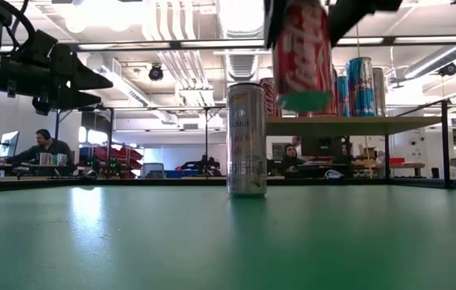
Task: Place canned beverage on shelf
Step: Put the red white soda can on the shelf aligned with the other red white soda can
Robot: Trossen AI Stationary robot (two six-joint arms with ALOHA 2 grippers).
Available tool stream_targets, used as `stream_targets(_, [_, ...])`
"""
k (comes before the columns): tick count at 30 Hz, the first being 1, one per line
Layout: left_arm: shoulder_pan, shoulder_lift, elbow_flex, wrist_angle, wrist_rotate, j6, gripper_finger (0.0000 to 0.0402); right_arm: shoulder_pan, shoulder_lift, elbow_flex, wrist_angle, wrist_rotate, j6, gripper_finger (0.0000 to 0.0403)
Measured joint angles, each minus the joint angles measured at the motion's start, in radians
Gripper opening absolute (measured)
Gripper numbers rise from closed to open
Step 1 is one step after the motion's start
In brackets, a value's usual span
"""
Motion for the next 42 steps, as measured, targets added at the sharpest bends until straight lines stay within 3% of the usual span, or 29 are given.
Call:
stream_targets(9, [0.0,0.0,0.0,0.0,0.0,0.0,0.0386,-0.068,-0.102,0.054,-0.143,0.137,-0.004,0.0301])
stream_targets(20, [0.0,0.0,0.0,0.0,0.0,0.0,0.0386,-0.307,-0.127,0.054,-0.061,0.165,-0.247,0.0301])
stream_targets(24, [0.0,0.0,0.0,0.0,0.0,0.0,0.0386,-0.396,-0.126,0.054,0.015,0.16,-0.344,0.0302])
stream_targets(31, [0.0,0.0,0.0,0.0,0.0,0.0,0.0386,-0.537,-0.118,0.054,0.105,0.061,-0.482,0.0309])
stream_targets(42, [0.0,0.0,0.0,0.0,0.0,0.0,0.0386,-0.614,-0.069,0.051,0.202,0.04,-0.602,0.0309])
